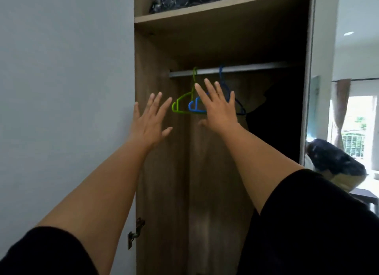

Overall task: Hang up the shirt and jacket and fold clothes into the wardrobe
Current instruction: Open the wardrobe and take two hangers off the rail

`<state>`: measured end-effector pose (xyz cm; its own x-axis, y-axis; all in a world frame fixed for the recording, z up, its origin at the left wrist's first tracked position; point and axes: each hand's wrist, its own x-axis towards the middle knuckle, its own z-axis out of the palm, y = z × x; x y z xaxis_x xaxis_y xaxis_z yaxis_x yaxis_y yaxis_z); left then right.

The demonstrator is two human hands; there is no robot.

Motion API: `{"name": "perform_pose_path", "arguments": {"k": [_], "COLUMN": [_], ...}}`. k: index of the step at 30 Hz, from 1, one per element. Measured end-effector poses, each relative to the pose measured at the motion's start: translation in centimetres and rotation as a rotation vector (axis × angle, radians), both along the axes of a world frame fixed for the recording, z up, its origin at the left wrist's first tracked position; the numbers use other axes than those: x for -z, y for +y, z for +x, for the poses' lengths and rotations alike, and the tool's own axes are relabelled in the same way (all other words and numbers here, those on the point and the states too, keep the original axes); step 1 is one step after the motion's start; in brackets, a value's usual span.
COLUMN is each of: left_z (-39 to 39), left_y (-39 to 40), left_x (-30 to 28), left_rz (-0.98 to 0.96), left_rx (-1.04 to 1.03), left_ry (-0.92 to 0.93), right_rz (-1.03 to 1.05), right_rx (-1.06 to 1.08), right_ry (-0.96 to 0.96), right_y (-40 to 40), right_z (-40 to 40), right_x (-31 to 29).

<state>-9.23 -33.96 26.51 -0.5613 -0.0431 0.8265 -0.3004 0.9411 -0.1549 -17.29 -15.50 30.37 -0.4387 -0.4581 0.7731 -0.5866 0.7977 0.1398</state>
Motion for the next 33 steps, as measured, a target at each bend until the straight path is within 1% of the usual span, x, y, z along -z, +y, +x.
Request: {"name": "perform_pose_path", "arguments": {"k": [6,10,13,18,22,28,33], "left_z": [-5.2,-8.1,-9.9,-12.5,-13.9,-14.7,-15.3], "left_y": [-1.8,-2.5,-3.0,-3.2,-2.8,-2.8,-3.4], "left_x": [-3.4,-3.7,-3.7,-4.2,-4.3,-4.2,-4.4], "left_rz": [0.024,0.073,0.102,0.060,0.094,0.176,0.239], "left_rx": [-0.041,0.017,0.059,0.133,0.139,0.083,0.141], "left_ry": [-0.009,-0.093,-0.130,-0.098,-0.114,-0.124,-0.174], "right_rz": [0.061,0.112,0.117,0.124,0.125,0.114,0.134], "right_rx": [-0.017,-0.007,-0.012,0.014,0.040,0.034,0.018], "right_ry": [0.091,0.137,0.126,0.139,0.151,0.134,0.138], "right_y": [-2.4,-3.5,-4.0,-4.3,-4.0,-3.3,-3.1], "right_z": [-4.6,-6.9,-8.1,-9.7,-10.4,-10.8,-11.1], "right_x": [-1.4,-1.2,-0.9,-0.4,0.2,0.7,0.9]}}
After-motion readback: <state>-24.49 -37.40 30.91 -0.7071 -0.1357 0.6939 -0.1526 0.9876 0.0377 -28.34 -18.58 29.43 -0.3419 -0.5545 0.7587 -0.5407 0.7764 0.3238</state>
